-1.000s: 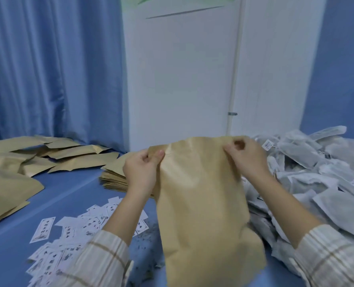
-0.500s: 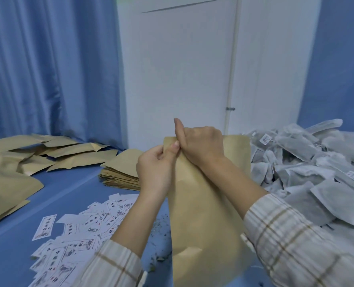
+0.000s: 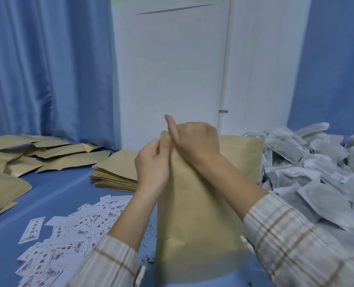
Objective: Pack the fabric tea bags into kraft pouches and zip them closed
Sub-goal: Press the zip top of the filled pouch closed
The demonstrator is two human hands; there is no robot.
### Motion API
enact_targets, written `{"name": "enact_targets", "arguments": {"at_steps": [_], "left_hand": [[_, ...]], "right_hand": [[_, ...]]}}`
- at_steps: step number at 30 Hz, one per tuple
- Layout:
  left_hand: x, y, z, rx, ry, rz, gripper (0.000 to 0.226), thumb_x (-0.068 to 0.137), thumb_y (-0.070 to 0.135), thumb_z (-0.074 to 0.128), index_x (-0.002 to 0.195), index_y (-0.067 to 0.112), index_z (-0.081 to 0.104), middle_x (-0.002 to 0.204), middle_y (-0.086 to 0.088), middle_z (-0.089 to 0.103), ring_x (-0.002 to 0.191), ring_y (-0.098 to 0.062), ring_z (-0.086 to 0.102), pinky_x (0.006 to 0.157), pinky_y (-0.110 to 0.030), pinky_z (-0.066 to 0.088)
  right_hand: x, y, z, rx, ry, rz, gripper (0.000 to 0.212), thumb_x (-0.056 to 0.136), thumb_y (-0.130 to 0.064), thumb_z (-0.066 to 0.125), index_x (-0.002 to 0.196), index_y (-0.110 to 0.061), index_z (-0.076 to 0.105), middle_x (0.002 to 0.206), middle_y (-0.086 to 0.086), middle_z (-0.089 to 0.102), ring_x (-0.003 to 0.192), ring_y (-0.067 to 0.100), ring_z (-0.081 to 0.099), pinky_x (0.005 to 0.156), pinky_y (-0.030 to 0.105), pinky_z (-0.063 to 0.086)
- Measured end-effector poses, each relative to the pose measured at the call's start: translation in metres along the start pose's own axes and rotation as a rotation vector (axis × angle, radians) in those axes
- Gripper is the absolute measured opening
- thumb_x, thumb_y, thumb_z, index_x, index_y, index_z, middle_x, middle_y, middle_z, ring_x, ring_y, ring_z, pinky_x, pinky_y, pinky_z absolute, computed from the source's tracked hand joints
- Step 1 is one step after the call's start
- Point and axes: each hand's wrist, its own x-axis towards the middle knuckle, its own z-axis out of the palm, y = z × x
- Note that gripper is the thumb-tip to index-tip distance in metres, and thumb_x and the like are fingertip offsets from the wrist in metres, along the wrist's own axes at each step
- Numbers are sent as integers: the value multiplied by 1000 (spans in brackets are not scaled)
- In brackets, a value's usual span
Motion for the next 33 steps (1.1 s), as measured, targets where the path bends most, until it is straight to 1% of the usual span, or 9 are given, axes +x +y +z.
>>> {"name": "enact_targets", "arguments": {"at_steps": [4, 8, 10, 15, 19, 21, 24, 29, 33], "left_hand": [[-3, -8, -5, 14, -109, -13, 37, 96, 26, 48, 64, 7, 48, 55, 3, 40, 55, -11, 34, 52, -26, 25], [-5, -12, -1, 18, -79, -94, 28, 95, 29, 51, 70, 17, 49, 58, 10, 49, 52, -1, 44, 47, -15, 30], [-8, -12, 3, -70, -87, -144, 27, 95, 30, 53, 70, 18, 49, 62, 9, 53, 59, -5, 46, 55, -21, 33], [-15, -11, 3, -192, -8, -138, 30, 93, 22, 56, 64, 20, 49, 60, 4, 50, 63, -17, 43, 61, -31, 32], [-5, -12, -9, -154, 34, -60, 27, 92, 22, 57, 65, 23, 53, 50, 15, 48, 53, -5, 42, 53, -18, 34], [-3, -11, -10, -141, 9, -57, 27, 92, 23, 57, 66, 23, 53, 53, 12, 47, 54, -6, 41, 53, -21, 33], [2, -12, -17, -137, 61, -51, 26, 93, 24, 57, 67, 23, 53, 55, 12, 45, 54, -5, 40, 53, -20, 32], [8, -17, -26, -107, 21, -45, 25, 92, 24, 57, 69, 20, 53, 62, 2, 42, 60, -13, 36, 57, -28, 29], [13, -22, -31, -115, 32, -68, 25, 93, 25, 57, 68, 22, 55, 61, 4, 45, 57, -9, 40, 56, -23, 32]], "right_hand": [[-2, 2, 6, -34, -106, 60, 61, 99, -45, 29, 57, -11, 56, 58, 10, 57, 63, 29, 57, 54, 30, 26], [5, -10, 9, 24, -156, 60, 62, 95, -57, 26, 51, -15, 40, 50, 0, 38, 56, 23, 41, 47, 27, 17], [5, -14, 9, 38, -164, 61, 60, 97, -53, 25, 54, -16, 41, 53, 1, 40, 59, 24, 41, 51, 27, 22], [9, -9, 8, 175, -260, 106, 66, 94, -60, 26, 47, -15, 36, 52, 2, 43, 62, 25, 44, 58, 29, 27], [1, 21, -1, 125, -197, 45, 59, 98, -50, 28, 54, -14, 48, 60, 10, 56, 68, 29, 53, 59, 31, 33], [-2, 27, 1, 129, -208, 33, 56, 99, -43, 32, 50, -17, 40, 52, 7, 48, 64, 31, 52, 55, 31, 32], [2, 38, -1, 144, -218, 106, 68, 94, -56, 31, 42, -12, 30, 41, -3, 36, 49, 18, 36, 47, 29, 21], [-5, 62, -2, 101, -247, 126, 67, 95, -55, 31, 43, -13, 26, 40, -1, 33, 52, 21, 36, 50, 32, 23], [-11, 75, 0, 65, -247, 175, 67, 95, -53, 28, 44, -11, 32, 43, 0, 38, 58, 24, 40, 55, 31, 25]]}}
